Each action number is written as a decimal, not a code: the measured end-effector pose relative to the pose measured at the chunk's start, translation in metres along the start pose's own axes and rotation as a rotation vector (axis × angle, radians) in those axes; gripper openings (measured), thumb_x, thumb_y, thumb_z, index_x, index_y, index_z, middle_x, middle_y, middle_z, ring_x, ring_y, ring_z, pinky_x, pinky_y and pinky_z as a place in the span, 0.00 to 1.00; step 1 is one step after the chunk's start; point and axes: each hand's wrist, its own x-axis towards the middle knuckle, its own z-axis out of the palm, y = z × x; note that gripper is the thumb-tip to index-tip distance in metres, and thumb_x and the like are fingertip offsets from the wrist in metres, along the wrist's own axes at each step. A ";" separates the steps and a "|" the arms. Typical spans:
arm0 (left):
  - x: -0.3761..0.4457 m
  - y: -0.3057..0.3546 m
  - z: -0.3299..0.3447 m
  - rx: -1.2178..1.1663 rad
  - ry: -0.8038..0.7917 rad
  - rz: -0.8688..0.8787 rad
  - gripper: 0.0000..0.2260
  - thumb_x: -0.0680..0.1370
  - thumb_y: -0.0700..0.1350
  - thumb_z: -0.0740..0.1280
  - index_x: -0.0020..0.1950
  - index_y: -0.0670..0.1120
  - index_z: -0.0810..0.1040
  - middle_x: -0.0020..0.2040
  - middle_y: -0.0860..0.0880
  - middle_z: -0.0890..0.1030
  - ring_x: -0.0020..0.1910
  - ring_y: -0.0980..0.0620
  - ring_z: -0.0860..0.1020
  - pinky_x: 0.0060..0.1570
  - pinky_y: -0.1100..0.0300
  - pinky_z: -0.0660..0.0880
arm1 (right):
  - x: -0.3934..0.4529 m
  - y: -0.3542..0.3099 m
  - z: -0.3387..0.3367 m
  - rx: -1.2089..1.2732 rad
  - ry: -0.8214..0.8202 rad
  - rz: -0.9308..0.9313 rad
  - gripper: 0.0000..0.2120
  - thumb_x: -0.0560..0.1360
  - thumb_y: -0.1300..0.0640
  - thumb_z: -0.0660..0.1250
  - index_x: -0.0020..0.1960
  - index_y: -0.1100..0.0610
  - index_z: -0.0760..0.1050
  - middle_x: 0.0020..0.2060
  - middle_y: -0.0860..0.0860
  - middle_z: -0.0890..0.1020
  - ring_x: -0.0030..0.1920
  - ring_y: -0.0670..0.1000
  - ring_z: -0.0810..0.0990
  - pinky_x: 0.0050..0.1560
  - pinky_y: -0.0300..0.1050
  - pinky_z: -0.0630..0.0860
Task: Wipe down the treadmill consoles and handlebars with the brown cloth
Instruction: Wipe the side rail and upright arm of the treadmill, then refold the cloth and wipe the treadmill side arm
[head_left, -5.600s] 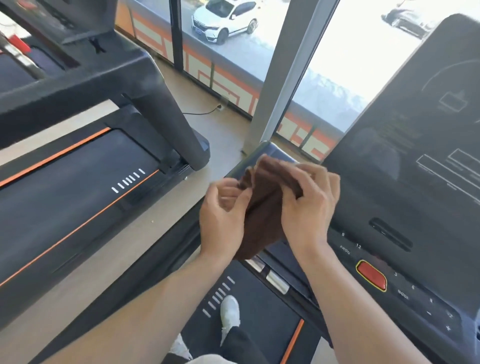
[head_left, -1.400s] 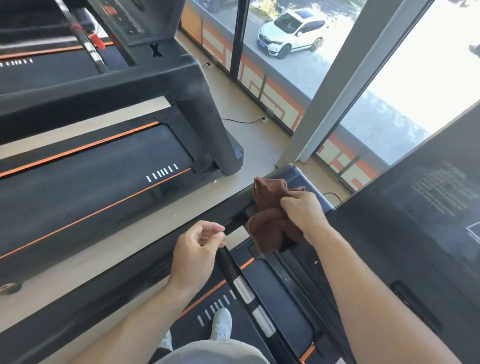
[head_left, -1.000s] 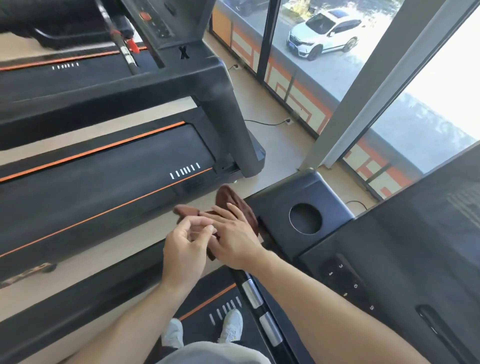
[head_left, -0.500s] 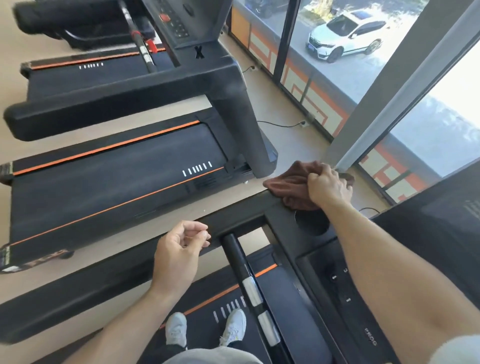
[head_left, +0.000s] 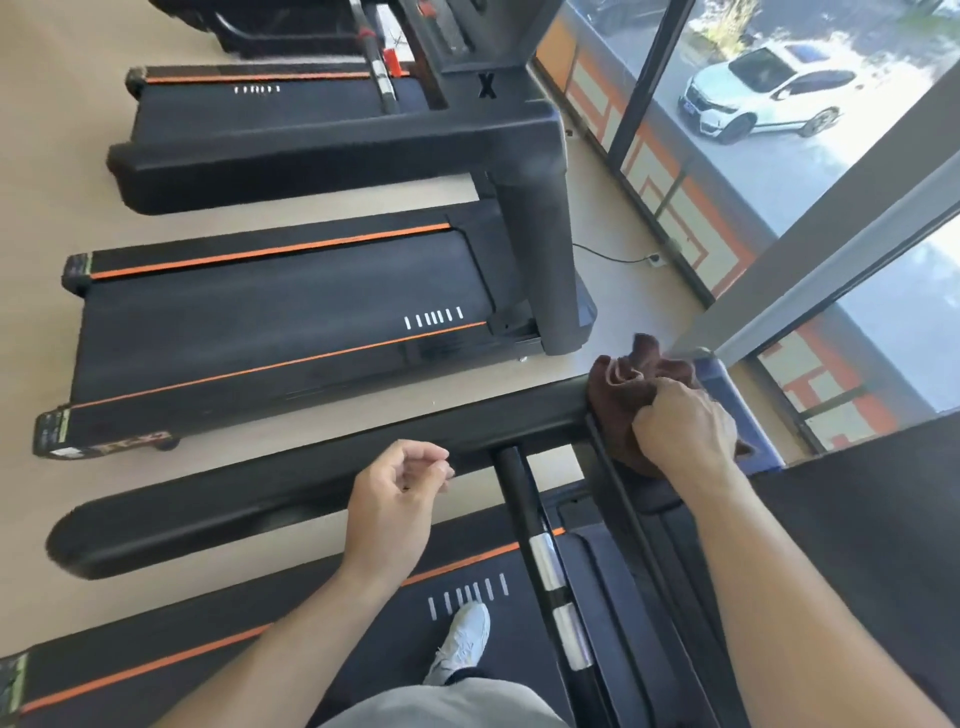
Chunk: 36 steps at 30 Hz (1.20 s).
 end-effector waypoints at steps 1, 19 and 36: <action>0.001 -0.001 -0.006 -0.008 0.003 0.001 0.06 0.79 0.37 0.69 0.46 0.47 0.83 0.41 0.52 0.86 0.41 0.54 0.85 0.51 0.55 0.81 | -0.007 -0.014 0.002 0.076 0.015 -0.040 0.19 0.77 0.57 0.60 0.67 0.52 0.78 0.60 0.58 0.83 0.59 0.62 0.81 0.59 0.53 0.75; 0.007 -0.078 -0.261 -0.072 0.297 -0.003 0.05 0.79 0.40 0.71 0.51 0.50 0.82 0.47 0.50 0.86 0.48 0.51 0.85 0.49 0.55 0.83 | -0.251 -0.338 0.105 0.225 -0.240 -0.846 0.28 0.79 0.60 0.66 0.78 0.53 0.67 0.80 0.49 0.66 0.82 0.52 0.57 0.81 0.50 0.51; 0.081 -0.106 -0.332 0.493 -0.036 -0.444 0.41 0.72 0.77 0.58 0.73 0.48 0.75 0.72 0.45 0.76 0.70 0.41 0.74 0.70 0.49 0.71 | -0.186 -0.339 0.112 0.062 -0.140 -0.489 0.40 0.78 0.25 0.43 0.77 0.48 0.69 0.76 0.50 0.70 0.80 0.57 0.58 0.80 0.60 0.45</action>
